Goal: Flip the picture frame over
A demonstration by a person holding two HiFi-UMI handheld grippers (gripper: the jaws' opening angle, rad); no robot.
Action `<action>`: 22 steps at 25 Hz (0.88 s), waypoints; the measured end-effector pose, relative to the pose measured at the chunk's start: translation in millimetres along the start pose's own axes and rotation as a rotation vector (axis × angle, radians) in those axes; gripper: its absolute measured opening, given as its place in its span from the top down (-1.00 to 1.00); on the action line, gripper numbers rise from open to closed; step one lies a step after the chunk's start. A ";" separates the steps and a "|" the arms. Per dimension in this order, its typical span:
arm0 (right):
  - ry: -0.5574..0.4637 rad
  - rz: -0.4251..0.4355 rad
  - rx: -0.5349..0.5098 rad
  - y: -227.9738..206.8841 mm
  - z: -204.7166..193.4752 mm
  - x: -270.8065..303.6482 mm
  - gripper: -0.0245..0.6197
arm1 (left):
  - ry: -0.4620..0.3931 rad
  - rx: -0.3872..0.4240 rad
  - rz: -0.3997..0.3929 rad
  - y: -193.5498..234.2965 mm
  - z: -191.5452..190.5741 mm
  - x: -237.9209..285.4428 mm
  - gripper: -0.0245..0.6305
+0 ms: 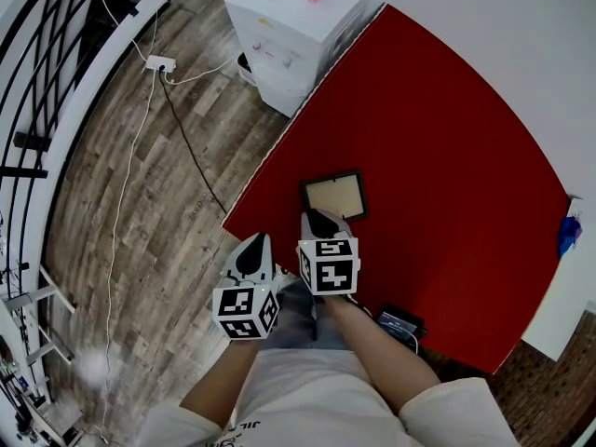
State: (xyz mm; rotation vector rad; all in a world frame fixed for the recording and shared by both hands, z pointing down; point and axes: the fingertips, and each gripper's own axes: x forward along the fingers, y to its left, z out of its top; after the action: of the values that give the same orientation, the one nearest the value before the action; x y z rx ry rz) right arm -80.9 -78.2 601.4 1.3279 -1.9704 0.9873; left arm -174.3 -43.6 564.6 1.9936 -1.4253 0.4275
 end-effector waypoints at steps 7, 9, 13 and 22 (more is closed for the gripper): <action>-0.041 0.185 0.168 6.7 24.5 -26.1 0.79 | -0.017 -0.003 -0.018 -13.8 6.9 2.6 0.91; -0.060 0.226 0.211 6.2 30.3 -32.6 0.79 | -0.018 0.001 -0.026 -18.5 6.7 3.7 0.91; -0.110 0.331 0.307 6.4 40.3 -43.0 0.79 | -0.010 0.000 -0.046 -26.9 1.3 6.4 0.91; -0.175 0.590 0.527 3.4 53.9 -59.1 0.79 | 0.005 0.006 -0.085 -46.2 -5.5 13.4 0.91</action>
State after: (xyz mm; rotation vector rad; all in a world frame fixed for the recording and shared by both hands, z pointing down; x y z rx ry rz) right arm -65.9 -90.8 523.8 1.1188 -2.4050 1.8188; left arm -126.1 -40.2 562.3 2.0481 -1.3319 0.3999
